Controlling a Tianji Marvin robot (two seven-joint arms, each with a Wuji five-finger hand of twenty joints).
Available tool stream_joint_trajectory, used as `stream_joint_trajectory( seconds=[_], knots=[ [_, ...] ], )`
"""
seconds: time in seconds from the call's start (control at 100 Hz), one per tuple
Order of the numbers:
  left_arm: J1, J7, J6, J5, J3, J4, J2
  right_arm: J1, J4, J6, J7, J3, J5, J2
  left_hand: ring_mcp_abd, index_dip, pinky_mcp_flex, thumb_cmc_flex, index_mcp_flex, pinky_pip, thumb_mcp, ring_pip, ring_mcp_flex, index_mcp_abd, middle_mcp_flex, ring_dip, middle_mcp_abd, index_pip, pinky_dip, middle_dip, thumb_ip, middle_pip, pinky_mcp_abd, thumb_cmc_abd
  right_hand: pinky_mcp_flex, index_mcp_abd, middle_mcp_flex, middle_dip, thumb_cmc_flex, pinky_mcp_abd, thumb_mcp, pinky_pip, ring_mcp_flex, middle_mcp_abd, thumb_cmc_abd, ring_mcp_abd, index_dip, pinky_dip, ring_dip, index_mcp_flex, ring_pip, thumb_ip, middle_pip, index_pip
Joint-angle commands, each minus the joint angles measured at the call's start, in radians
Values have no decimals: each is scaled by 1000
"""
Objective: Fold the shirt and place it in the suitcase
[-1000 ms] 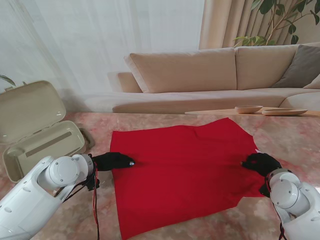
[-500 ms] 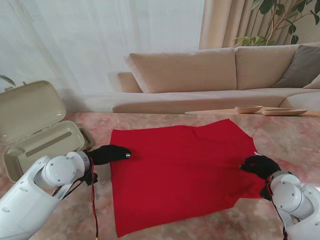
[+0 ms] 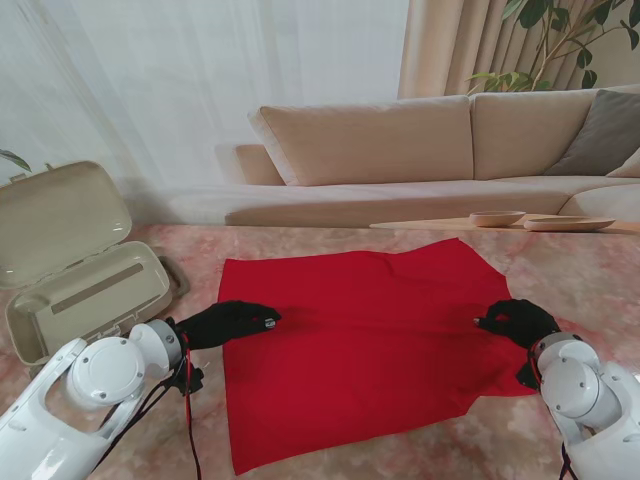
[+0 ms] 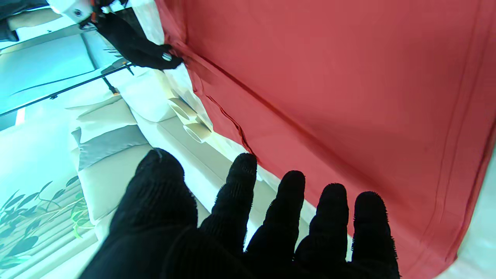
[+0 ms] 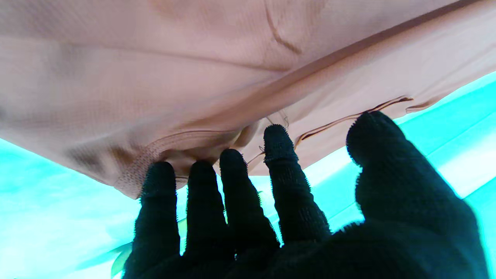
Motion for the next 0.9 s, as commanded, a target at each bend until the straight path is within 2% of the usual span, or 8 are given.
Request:
stream_joint_trajectory(
  seconds=[0.0,0.24,0.51,0.89],
  knots=[
    [43,-15,18,-15,0,-29,4,9,10,-2,2,-6,-3,-5,30,-5,-6,-1,-5,24,-41,-17,-9,-15,18,-11,16,-13,12,1,11,3,8,2,-2,-14,8,0,18,20,-19,-8,-10,0,3,0,10,27,10,-15,-2,33,0,3],
    [84,-71,41,-85,-2,-68,15,47,48,-7,-53,-30,-17,-11,37,-8,-7,-5,-9,34,-41,-15,-9,-11,18,-9,24,-23,12,-5,12,-2,8,8,-1,-12,14,3,17,22,-8,-11,-7,1,-11,-2,10,24,10,-7,-2,36,4,8],
    [78,-114,43,-85,40,-56,27,117,136,5,-122,-65,-19,-20,38,-8,-8,-10,-17,41,-41,-13,-11,-10,14,-7,26,-29,11,-6,12,-2,6,15,-5,-6,1,8,12,13,29,-17,-15,0,-21,-8,11,19,6,-12,-4,37,19,10],
    [45,-195,46,-45,88,-12,50,128,160,40,-110,-79,31,-25,36,-7,-8,-12,-32,44,-41,-9,-12,-12,13,-3,25,-35,9,-4,13,5,2,19,-14,-6,-15,5,1,6,48,-18,-26,-2,-17,-11,12,19,4,-22,-4,26,35,7]
  ],
)
